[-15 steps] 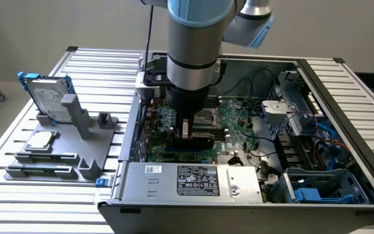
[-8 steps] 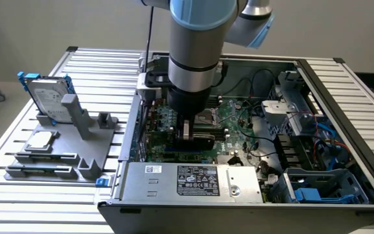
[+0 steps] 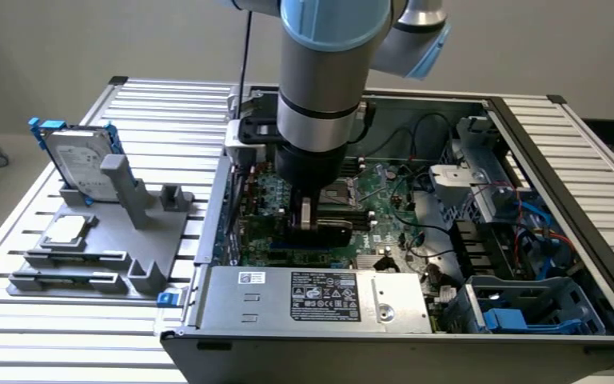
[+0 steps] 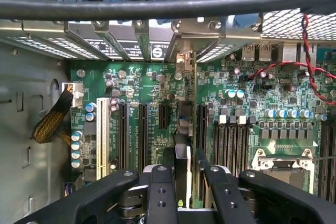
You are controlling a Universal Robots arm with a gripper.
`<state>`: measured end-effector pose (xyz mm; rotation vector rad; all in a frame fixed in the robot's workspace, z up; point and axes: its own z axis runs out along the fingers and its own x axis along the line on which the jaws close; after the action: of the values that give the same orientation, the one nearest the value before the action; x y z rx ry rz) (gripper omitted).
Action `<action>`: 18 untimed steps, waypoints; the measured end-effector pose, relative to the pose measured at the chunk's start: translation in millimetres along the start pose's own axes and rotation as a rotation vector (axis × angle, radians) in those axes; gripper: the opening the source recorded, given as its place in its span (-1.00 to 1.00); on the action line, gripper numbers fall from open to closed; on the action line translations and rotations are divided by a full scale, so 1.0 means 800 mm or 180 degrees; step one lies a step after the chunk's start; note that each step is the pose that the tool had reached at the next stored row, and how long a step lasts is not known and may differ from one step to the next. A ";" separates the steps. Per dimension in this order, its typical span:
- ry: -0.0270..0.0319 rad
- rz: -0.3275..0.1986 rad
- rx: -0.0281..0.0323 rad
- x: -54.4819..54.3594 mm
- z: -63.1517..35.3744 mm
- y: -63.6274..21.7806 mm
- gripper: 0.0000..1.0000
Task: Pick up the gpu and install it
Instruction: 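Insert the gpu into the slot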
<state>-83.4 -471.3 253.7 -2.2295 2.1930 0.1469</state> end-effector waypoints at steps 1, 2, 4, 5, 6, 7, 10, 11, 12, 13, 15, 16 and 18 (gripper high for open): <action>0.0004 0.0001 -0.0005 0.000 -0.001 0.000 -0.46; 0.0005 0.0001 -0.0010 0.000 -0.002 0.000 -0.36; 0.0005 0.0002 -0.0021 0.000 -0.005 0.000 -0.20; 0.0005 0.0002 -0.0027 0.000 -0.007 0.000 -0.20; 0.0005 0.0002 -0.0032 0.000 -0.010 0.000 -0.20; 0.0005 0.0002 -0.0035 -0.001 -0.013 0.000 -0.20; 0.0005 0.0003 -0.0040 -0.001 -0.024 -0.001 -0.20; 0.0005 0.0003 -0.0041 -0.002 -0.028 -0.002 -0.20; 0.0005 0.0003 -0.0041 -0.002 -0.032 -0.003 -0.20; 0.0004 0.0002 -0.0041 -0.002 -0.036 -0.004 -0.20; 0.0005 0.0002 -0.0043 -0.003 -0.044 -0.007 -0.20; 0.0005 0.0002 -0.0044 -0.003 -0.047 -0.008 -0.25; 0.0005 0.0002 -0.0045 -0.003 -0.052 -0.008 -0.37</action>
<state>-74.2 -471.5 294.8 -2.2371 2.2003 0.1613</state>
